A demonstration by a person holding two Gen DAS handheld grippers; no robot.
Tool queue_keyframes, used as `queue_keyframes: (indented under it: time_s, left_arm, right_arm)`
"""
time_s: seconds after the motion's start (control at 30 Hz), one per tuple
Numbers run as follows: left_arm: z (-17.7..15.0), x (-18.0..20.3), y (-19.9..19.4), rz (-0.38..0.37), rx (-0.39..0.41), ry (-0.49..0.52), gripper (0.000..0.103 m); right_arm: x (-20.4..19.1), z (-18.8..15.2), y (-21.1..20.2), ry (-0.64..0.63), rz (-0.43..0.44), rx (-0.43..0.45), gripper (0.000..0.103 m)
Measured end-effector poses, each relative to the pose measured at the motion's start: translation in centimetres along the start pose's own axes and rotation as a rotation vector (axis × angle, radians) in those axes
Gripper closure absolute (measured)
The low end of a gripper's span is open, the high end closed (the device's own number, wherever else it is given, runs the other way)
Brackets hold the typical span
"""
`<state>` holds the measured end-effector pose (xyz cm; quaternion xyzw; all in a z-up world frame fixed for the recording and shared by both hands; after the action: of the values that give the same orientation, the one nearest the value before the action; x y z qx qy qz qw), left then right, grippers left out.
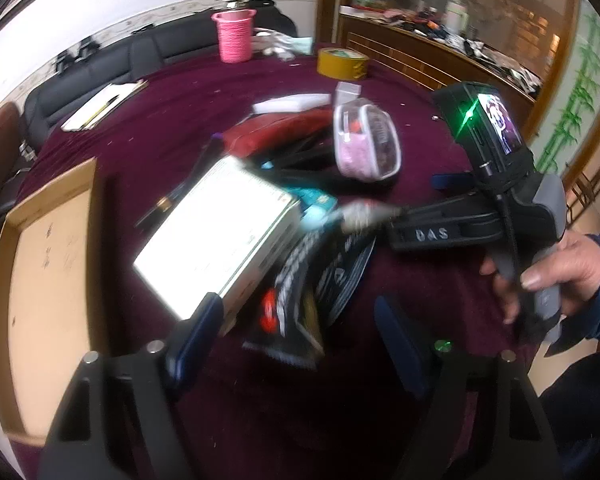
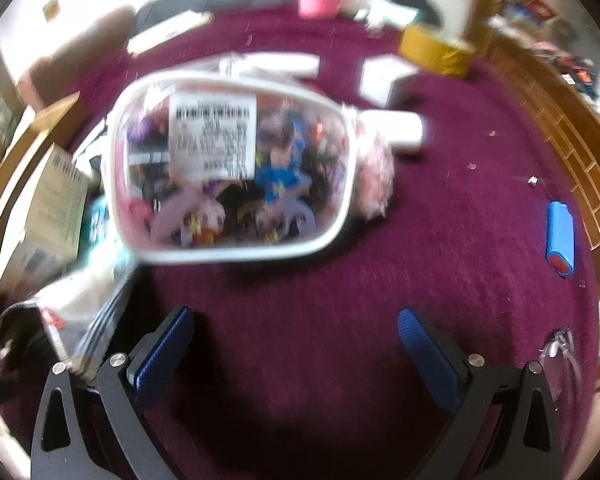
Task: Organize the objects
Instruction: 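Grasp the clear pink pencil pouch with the right gripper while the left holds the packet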
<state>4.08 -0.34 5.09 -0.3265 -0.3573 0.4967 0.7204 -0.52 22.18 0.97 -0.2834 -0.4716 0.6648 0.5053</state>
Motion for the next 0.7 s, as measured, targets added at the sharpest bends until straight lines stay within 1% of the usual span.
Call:
queue_keyframes:
  time_s: [0.07, 0.13, 0.17, 0.2, 0.23, 0.27, 0.3, 0.33, 0.37, 0.4, 0.43, 0.47, 0.5, 0.53, 0.6, 0.63, 0.7]
  left_arm:
    - [0.4, 0.6, 0.6, 0.001, -0.013, 0.035, 0.028]
    - [0.7, 1.4, 1.3, 0.005, -0.041, 0.083, 0.03]
    - [0.7, 1.9, 1.6, 0.008, -0.045, 0.108, 0.03]
    - [0.7, 2.3, 1.8, 0.012, -0.048, 0.133, 0.03]
    - [0.6, 2.7, 2.2, 0.012, -0.059, 0.156, 0.03]
    - [0.5, 3.0, 2.7, 0.014, -0.078, 0.178, 0.03]
    - [0.5, 3.3, 3.2, 0.02, -0.093, 0.192, 0.03]
    - [0.3, 3.4, 3.9, 0.03, -0.112, 0.205, 0.032]
    - [0.1, 3.6, 4.6, 0.04, -0.133, 0.224, 0.035]
    - [0.0, 3.8, 5.1, 0.052, -0.142, 0.237, 0.036]
    - [0.0, 3.8, 5.5, 0.072, -0.14, 0.245, 0.037]
    - [0.0, 3.6, 6.1, 0.085, -0.146, 0.24, 0.038]
    - [0.2, 3.3, 6.3, 0.073, -0.154, 0.216, 0.04]
    - [0.5, 2.8, 6.3, 0.051, -0.159, 0.165, 0.049]
    - [0.6, 2.3, 6.2, 0.023, -0.165, 0.115, 0.056]
    - [0.5, 2.2, 6.0, 0.022, -0.156, 0.097, 0.061]
    - [0.3, 1.8, 5.6, 0.013, -0.157, 0.055, 0.065]
  right_arm:
    - [0.7, -0.7, -0.4, 0.039, -0.004, -0.037, 0.0]
    - [2.3, -2.0, -1.5, 0.101, -0.014, -0.035, 0.0]
    - [2.9, -2.4, -2.1, 0.122, 0.002, -0.049, 0.0]
    - [3.8, -2.8, -2.8, 0.145, 0.026, -0.084, 0.0]
    - [4.5, -3.3, -3.6, 0.166, 0.027, -0.078, 0.0]
    - [4.4, -4.1, -4.0, 0.186, 0.054, -0.028, 0.0]
    - [4.2, -4.2, -4.1, 0.183, 0.023, 0.012, 0.0]
    - [4.6, -4.5, -4.8, 0.202, 0.042, 0.01, 0.0]
    - [4.7, -4.9, -5.6, 0.216, 0.039, 0.027, 0.0]
    - [4.5, -4.8, -5.7, 0.208, 0.011, 0.036, 0.0]
    - [4.4, -4.9, -6.2, 0.215, 0.012, 0.047, 0.0]
    - [4.7, -4.8, -6.9, 0.222, 0.024, 0.044, 0.0]
    - [4.6, -4.7, -7.2, 0.229, 0.039, 0.06, 0.0]
    - [4.6, -4.6, -7.3, 0.231, 0.046, 0.069, 0.0]
    - [4.4, -3.9, -7.3, 0.25, 0.098, 0.079, 0.0]
    - [4.4, -3.3, -7.3, 0.277, 0.16, 0.087, 0.0]
    - [5.1, -2.6, -6.9, 0.36, 0.291, 0.091, 0.0]
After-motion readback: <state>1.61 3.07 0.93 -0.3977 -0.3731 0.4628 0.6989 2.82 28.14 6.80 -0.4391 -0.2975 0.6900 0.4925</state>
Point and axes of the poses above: each gripper's, at about its wrist camera, not at the fingertips, and y roughly the way its jaws point, x to its right, z to its top, the point moved 1 cm from there along y, roughly the way its jaws point, and after that the axes turned 15 degrees about -y, right-handed, at the moved point
